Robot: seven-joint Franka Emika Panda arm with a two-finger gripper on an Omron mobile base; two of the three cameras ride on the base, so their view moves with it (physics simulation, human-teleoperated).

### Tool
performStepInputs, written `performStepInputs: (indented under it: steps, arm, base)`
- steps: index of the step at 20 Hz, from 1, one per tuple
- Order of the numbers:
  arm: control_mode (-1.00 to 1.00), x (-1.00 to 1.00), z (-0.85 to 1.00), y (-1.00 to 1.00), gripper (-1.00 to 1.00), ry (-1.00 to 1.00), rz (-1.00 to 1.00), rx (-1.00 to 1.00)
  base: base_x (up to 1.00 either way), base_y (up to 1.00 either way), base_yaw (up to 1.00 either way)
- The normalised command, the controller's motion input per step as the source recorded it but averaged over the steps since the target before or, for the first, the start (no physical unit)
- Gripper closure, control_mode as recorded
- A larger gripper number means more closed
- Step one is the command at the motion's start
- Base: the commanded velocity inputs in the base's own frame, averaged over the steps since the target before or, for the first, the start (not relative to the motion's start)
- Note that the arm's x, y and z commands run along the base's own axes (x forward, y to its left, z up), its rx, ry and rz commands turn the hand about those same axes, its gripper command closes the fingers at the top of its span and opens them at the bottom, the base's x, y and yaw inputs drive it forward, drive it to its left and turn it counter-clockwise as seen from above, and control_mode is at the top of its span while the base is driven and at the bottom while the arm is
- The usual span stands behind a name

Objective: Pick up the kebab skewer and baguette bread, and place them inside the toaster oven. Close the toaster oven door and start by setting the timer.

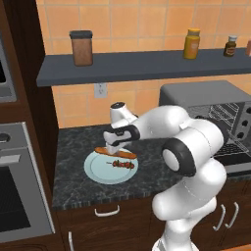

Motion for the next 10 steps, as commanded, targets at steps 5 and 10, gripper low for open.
performStepInputs:
  steps: [5, 10]
  arm:
    - [-1.0, 0.54, -0.39, 0.25, -1.0, 0.04, 0.07, -0.07]
    - [-1.0, 0.3, -0.37, 0.07, -1.0, 0.05, 0.08, -0.04]
  base:
    - [0.0, 0.0, 0.0]
    - [0.0, 0.0, 0.0]
